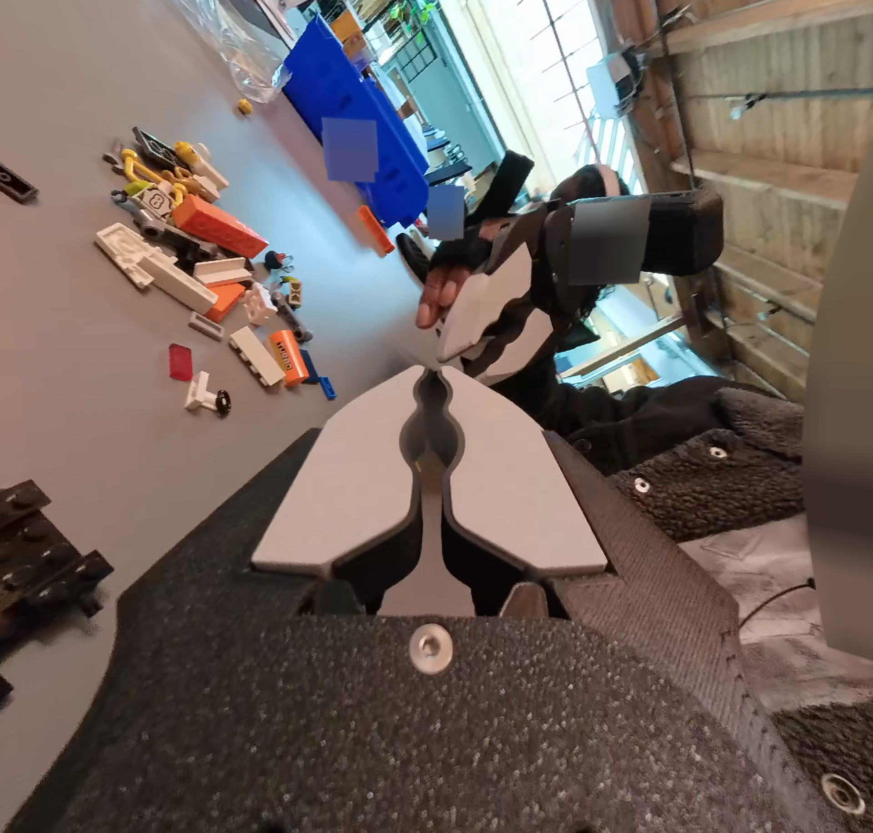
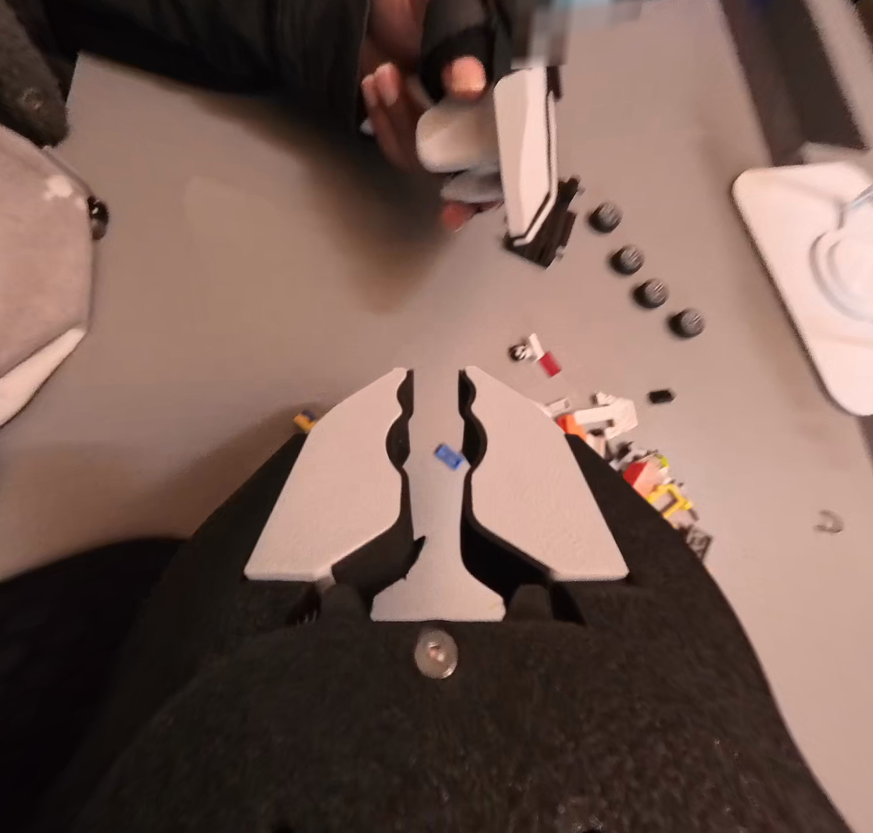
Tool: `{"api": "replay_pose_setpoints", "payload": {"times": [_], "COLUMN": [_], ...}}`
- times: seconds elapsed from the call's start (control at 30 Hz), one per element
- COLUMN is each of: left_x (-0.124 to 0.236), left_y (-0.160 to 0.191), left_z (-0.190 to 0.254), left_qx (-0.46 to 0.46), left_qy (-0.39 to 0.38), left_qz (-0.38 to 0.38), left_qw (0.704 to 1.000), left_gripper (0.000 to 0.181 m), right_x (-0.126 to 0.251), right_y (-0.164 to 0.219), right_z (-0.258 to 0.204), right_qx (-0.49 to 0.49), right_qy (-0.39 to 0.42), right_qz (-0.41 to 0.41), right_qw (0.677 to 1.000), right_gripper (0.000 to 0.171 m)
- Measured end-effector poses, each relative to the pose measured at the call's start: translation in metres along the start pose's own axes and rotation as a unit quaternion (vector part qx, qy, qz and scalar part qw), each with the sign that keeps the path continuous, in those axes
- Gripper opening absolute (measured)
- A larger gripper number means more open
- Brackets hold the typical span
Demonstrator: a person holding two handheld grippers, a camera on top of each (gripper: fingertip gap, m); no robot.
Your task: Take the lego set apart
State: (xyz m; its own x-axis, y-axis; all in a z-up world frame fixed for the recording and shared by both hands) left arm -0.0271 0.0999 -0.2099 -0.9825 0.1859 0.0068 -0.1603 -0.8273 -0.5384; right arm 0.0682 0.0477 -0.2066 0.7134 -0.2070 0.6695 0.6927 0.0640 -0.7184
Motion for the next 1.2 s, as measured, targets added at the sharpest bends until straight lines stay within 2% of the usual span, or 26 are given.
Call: {"api": "replay_pose_setpoints", "payload": {"times": [0.07,0.17,0.27,0.3,0.37,0.4,0.47,0.53,0.63,0.73,0.87,1.03,1.2], "left_x": [0.000,0.000,-0.002,-0.003,-0.005,-0.005,-0.005,-0.006,-0.012,-0.021,-0.025,-0.023,-0.022], "left_y": [0.001,0.001,0.004,0.005,0.007,0.007,0.007,0.007,0.007,0.005,-0.004,-0.006,-0.007], "left_z": [-0.001,-0.003,-0.003,-0.002,-0.001,0.000,0.000,0.000,0.011,0.037,0.066,0.081,0.086], "left_qx": [-0.006,-0.006,-0.006,-0.007,-0.011,-0.012,-0.012,-0.008,0.001,0.007,0.025,0.058,0.064], "left_qy": [-0.009,-0.015,-0.016,-0.016,-0.017,-0.017,-0.018,-0.015,0.030,0.117,0.207,0.268,0.283], "left_qz": [-0.004,-0.004,-0.013,-0.017,-0.023,-0.025,-0.023,-0.021,-0.013,0.016,0.083,0.101,0.108], "left_qw": [1.000,1.000,1.000,1.000,1.000,0.999,0.999,1.000,0.999,0.993,0.974,0.956,0.951], "left_gripper": [0.003,0.004,0.006,0.007,0.008,0.009,0.009,0.011,0.017,0.026,0.033,0.030,0.030], "right_x": [-0.001,-0.016,-0.034,-0.038,-0.041,-0.039,-0.033,-0.018,0.011,0.033,0.036,0.032,0.026], "right_y": [0.009,0.025,0.035,0.038,0.041,0.039,0.028,0.007,-0.027,-0.053,-0.076,-0.092,-0.091], "right_z": [-0.019,-0.052,-0.067,-0.067,-0.064,-0.061,-0.046,-0.023,0.002,0.011,0.007,0.002,0.000], "right_qx": [-0.007,-0.003,0.010,0.018,0.031,0.034,0.036,0.050,0.067,0.069,0.079,0.097,0.124], "right_qy": [-0.035,-0.081,-0.089,-0.078,-0.062,-0.050,0.001,0.100,0.238,0.324,0.350,0.364,0.378], "right_qz": [-0.029,-0.075,-0.089,-0.095,-0.104,-0.099,-0.061,0.015,0.129,0.214,0.261,0.282,0.265], "right_qw": [0.999,0.994,0.992,0.992,0.992,0.993,0.998,0.994,0.960,0.919,0.896,0.883,0.878], "right_gripper": [0.019,0.031,0.033,0.030,0.010,0.007,0.007,0.007,0.007,0.007,0.007,0.007,0.007]}}
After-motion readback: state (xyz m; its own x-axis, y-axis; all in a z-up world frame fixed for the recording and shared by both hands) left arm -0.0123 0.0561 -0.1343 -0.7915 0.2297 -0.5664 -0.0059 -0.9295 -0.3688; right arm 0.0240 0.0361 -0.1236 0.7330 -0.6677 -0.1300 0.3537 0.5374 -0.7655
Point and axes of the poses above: each gripper's, where its closed fingertips meet, x back along the fingers, y out of its underside, z = x × y across the jaws, the point moved 3 cm from there along x, back along the fingers, and after that the axes turned 2 degrees about x, right-handed, at the moved point
